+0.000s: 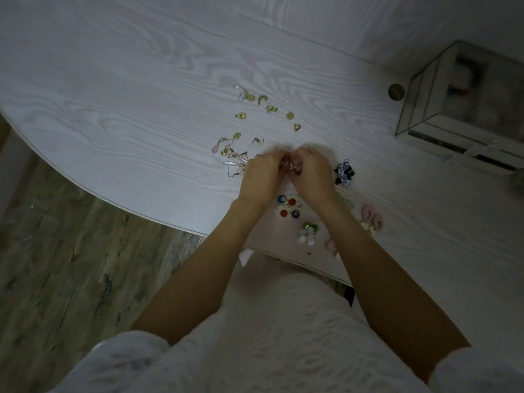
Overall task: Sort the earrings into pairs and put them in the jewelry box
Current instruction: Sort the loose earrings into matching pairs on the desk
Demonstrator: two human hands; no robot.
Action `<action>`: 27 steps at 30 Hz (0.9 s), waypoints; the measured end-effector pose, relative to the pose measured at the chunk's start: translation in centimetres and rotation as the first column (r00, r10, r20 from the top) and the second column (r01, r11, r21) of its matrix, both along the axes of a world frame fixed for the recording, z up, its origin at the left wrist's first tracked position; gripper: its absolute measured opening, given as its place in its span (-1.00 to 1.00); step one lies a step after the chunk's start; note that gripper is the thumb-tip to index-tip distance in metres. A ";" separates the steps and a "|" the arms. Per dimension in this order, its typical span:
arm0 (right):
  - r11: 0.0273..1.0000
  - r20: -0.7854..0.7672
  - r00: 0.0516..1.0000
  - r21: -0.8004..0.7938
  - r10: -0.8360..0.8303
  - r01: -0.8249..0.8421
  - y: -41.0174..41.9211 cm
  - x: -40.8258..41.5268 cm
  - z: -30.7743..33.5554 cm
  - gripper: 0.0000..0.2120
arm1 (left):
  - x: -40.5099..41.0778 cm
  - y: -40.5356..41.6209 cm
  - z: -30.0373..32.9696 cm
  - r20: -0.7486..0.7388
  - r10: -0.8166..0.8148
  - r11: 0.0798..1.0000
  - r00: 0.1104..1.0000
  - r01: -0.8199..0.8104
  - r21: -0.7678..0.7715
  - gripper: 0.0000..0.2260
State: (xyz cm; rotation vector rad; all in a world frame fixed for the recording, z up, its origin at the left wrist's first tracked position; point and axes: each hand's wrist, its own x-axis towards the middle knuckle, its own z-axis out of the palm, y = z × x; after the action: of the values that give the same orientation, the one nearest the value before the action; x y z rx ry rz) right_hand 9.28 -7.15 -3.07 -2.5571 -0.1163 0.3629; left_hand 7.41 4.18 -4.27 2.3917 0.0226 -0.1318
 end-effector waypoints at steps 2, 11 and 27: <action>1.000 0.002 1.000 0.004 0.003 -0.003 0.0 0.0 0.0 -0.89 | -0.4 0.3 0.2 0.012 -0.023 0.999 1.000 0.023 -0.036 -0.82; 0.991 0.115 0.990 0.095 0.079 -0.090 -1.4 -0.7 1.1 -0.73 | -4.3 7.7 1.7 0.083 0.326 0.939 0.942 -0.312 -0.148 -0.83; 0.910 0.087 0.911 0.065 0.404 -0.410 5.8 -0.4 -0.2 -0.67 | -4.7 7.7 -1.1 0.010 0.283 0.952 0.959 -0.282 0.123 -0.78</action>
State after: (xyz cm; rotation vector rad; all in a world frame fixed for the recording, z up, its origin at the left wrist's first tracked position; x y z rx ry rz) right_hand 8.84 -1.33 -3.29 -2.4526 -0.6868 0.4114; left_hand 2.74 11.89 -5.35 2.4809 0.3859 -0.0048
